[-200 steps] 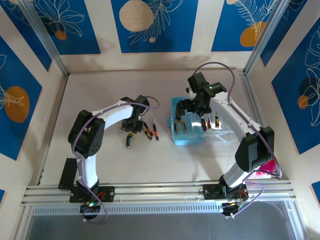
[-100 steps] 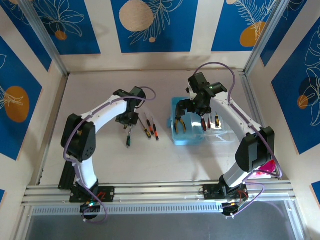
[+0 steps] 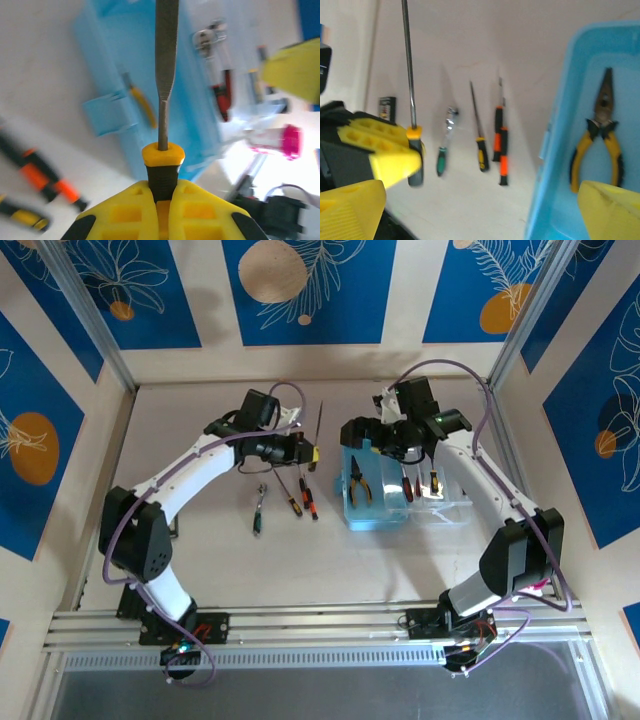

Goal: Pack the tool kit

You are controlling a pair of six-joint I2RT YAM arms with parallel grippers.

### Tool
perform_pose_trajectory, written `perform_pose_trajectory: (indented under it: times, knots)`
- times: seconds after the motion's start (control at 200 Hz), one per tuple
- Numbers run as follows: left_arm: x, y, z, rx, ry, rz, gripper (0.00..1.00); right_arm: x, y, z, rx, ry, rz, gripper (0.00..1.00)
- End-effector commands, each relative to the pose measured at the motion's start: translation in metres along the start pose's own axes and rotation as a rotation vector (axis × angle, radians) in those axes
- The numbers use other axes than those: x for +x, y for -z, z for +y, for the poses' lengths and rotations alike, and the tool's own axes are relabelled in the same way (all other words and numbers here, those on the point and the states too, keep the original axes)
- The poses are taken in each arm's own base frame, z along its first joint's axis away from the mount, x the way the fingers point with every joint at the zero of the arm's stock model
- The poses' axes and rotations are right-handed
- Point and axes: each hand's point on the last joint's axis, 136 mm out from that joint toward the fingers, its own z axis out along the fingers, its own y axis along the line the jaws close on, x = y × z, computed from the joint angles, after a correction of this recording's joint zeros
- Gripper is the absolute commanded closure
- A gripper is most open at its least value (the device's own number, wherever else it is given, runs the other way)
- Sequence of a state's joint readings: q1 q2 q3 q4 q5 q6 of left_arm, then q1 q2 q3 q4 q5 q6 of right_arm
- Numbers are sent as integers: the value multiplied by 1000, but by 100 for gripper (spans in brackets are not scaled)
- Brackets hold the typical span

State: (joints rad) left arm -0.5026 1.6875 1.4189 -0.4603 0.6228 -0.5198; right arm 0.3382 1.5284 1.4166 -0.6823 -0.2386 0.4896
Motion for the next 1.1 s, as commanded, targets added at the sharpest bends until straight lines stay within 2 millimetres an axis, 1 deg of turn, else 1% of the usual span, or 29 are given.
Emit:
perform_pose_trajectory:
  times: [0.0, 0.095, 0.215, 0.315, 0.41, 0.46, 0.55, 0.635, 0.73, 0.775, 0.885, 0.925, 0.975, 0.99, 1.01, 1.055, 1.095]
  knots:
    - [-9, 7, -55, 251, -53, -7, 100, -19, -6, 29, -152, -41, -12, 5]
    - [-10, 8, -64, 269, -68, -15, 100, -29, -11, 35, -190, -62, -25, 10]
    - [-9, 7, -68, 285, -72, -21, 100, -34, -18, 36, -211, -86, -23, 20]
    - [-7, 3, -66, 294, -61, -14, 100, -32, -24, 41, -234, -85, -7, 26]
    - [-5, 0, -65, 299, -55, -10, 100, -28, -29, 43, -245, -83, 8, 35]
    - [-5, 0, -65, 301, -57, -12, 100, -27, -31, 45, -252, -83, 15, 41]
    - [-5, -1, -65, 302, -56, -15, 100, -24, -33, 50, -266, -78, 25, 46]
    - [-4, 0, -66, 306, -57, -18, 100, -24, -35, 52, -267, -75, 29, 61]
    - [-4, -1, -64, 307, -56, -21, 100, -24, -33, 54, -268, -74, 29, 89]
    - [-3, 0, -64, 308, -56, -22, 100, -23, -32, 54, -262, -74, 31, 100]
    - [-2, 0, -63, 307, -62, -23, 100, -22, -25, 51, -233, -62, 26, 100]
    - [-2, 1, -60, 297, -61, -25, 88, -21, -21, 48, -223, -61, 24, 100]
    - [-3, 4, -54, 269, -57, -33, 56, -22, -13, 41, -201, -62, 18, 100]
    - [-3, 5, -51, 255, -54, -37, 50, -23, -10, 38, -191, -63, 14, 100]
    - [-3, 7, -46, 234, -50, -43, 39, -24, -6, 35, -177, -62, 9, 100]
    - [-3, 11, -33, 172, -34, -52, 23, -26, 4, 25, -137, -61, -6, 100]
    - [-3, 16, -15, 95, -13, -57, 13, -27, 15, 13, -89, -57, -16, 100]
